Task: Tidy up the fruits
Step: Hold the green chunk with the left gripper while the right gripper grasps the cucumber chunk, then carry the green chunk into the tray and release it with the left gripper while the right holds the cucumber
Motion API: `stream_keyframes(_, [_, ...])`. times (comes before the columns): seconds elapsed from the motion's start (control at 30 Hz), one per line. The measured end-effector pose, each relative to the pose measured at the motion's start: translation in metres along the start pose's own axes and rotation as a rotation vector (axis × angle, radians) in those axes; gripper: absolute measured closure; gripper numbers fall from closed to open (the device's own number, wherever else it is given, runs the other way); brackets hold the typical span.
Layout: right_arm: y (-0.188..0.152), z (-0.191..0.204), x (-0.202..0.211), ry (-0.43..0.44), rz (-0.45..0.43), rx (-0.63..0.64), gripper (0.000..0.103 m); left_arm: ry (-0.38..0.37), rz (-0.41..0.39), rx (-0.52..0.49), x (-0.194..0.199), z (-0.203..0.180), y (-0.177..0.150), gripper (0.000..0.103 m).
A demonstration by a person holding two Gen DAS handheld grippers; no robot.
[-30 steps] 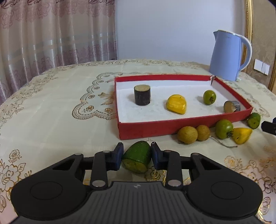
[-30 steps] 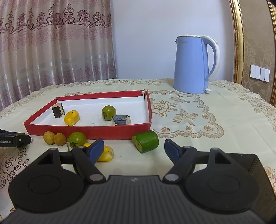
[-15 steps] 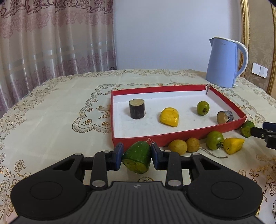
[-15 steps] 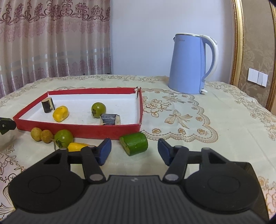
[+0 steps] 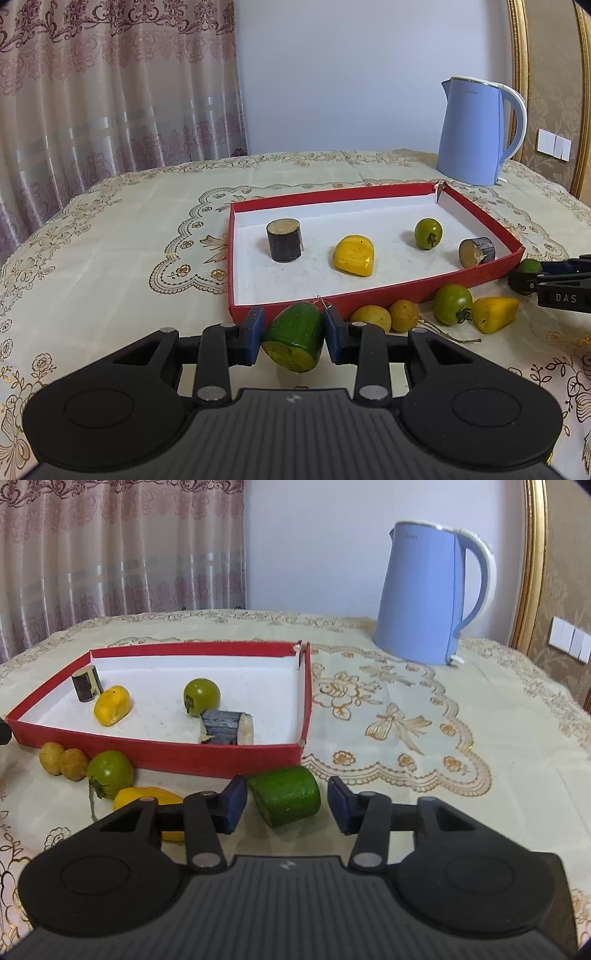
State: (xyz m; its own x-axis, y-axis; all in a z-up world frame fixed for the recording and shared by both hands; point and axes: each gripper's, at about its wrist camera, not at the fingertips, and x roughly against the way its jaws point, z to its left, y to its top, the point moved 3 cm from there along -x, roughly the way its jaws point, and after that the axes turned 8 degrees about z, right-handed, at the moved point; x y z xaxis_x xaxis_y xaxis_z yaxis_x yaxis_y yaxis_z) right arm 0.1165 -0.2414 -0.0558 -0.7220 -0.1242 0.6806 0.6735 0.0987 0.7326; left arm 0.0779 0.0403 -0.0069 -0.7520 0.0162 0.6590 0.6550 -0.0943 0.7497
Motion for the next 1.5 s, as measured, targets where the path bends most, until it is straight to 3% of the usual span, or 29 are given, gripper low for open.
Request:
stream_keyframes(0.07, [0.000, 0.001, 0.000, -0.004, 0.000, 0.007, 0.065, 0.003, -0.001, -0.001, 0.000, 0.000, 0.000, 0.070])
stream_keyframes(0.13, [0.000, 0.002, 0.001, -0.015, -0.001, 0.013, 0.074, 0.004, -0.002, 0.001, 0.000, 0.000, 0.001, 0.070])
stream_keyframes(0.73, [-0.012, -0.004, 0.033, 0.015, -0.071, -0.062, 0.074, 0.041, 0.010, 0.028, -0.003, 0.005, 0.000, 0.070])
stream_keyframes(1.5, [-0.017, 0.011, 0.047, 0.057, -0.104, -0.046, 0.074, 0.077, 0.023, 0.038, -0.008, 0.003, 0.006, 0.070])
